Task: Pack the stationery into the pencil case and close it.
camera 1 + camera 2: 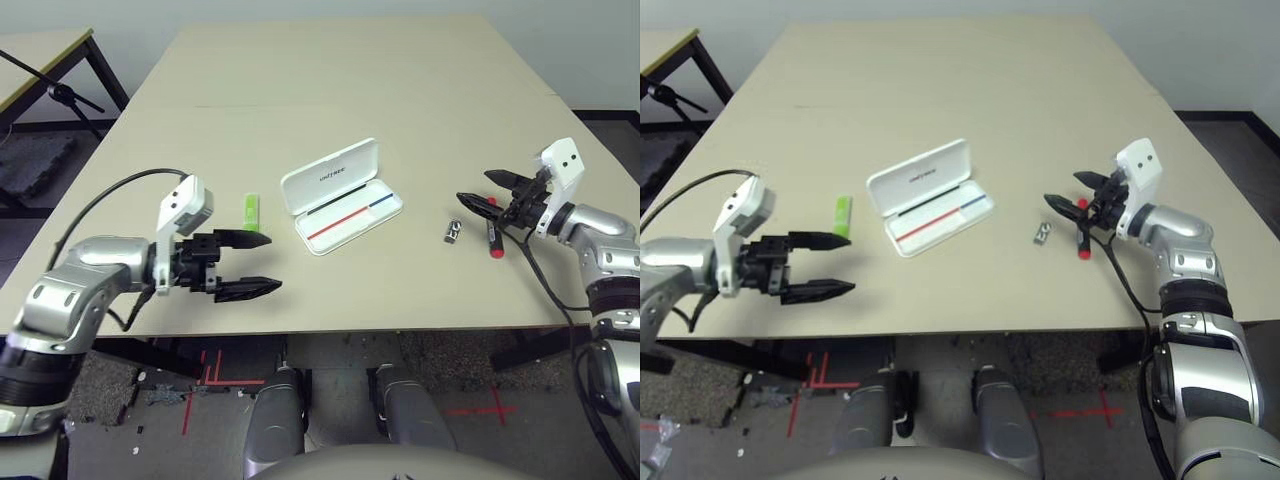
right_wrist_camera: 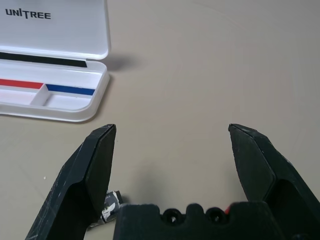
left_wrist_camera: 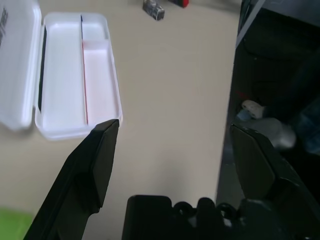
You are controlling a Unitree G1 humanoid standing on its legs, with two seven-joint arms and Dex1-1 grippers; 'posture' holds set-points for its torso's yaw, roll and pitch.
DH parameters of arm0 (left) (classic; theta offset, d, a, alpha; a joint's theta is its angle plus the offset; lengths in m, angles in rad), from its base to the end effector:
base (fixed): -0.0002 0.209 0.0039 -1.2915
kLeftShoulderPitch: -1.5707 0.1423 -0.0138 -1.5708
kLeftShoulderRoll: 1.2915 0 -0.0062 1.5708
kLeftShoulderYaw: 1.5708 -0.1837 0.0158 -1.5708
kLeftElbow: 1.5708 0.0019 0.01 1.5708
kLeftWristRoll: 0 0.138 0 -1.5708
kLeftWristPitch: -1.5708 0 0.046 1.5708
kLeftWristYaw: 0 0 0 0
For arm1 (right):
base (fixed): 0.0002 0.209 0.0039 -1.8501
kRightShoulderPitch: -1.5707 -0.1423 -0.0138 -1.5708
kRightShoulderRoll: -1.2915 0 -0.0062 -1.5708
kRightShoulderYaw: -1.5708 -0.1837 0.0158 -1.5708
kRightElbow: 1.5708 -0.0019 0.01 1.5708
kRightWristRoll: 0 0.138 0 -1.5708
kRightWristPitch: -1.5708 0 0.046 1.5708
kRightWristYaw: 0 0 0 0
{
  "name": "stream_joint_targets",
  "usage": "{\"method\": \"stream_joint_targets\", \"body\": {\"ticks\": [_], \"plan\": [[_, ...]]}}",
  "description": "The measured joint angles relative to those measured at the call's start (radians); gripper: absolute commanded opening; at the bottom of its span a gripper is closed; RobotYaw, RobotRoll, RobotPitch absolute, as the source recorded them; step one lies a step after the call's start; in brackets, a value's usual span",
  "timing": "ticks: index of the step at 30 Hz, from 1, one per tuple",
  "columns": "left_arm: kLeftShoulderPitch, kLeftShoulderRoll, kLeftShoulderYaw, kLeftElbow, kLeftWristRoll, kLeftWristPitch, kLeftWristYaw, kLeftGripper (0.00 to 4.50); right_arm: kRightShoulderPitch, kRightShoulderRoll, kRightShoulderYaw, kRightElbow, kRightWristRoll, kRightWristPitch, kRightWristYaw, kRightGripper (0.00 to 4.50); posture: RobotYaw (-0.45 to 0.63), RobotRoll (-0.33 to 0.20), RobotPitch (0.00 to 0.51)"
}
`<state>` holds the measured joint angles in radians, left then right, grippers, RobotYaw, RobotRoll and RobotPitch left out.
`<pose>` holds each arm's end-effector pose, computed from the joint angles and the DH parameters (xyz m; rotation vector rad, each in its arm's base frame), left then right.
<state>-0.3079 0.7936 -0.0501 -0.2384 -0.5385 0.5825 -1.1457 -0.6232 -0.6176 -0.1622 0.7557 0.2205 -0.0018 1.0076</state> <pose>0.2407 0.2351 0.1675 0.2228 0.2901 -1.2799 0.2948 -0.3113 0.1281 -0.1851 0.1191 0.6498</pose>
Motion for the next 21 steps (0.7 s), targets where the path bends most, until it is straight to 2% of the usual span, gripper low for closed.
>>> {"method": "stream_joint_targets", "body": {"ticks": [10, 21], "plan": [[-0.134, -0.141, -0.192, 0.071, 0.169, -0.008, 0.095, 4.45, 0.030, -0.005, 0.010, -0.111, 0.024, 0.088, 0.090, 4.50, -0.12, 0.000, 0.079], [-0.241, -0.242, -0.264, 0.213, 0.301, -0.021, 0.168, 4.45, 0.050, -0.007, 0.018, -0.166, 0.035, 0.128, 0.109, 4.50, -0.13, 0.000, 0.073]]}}
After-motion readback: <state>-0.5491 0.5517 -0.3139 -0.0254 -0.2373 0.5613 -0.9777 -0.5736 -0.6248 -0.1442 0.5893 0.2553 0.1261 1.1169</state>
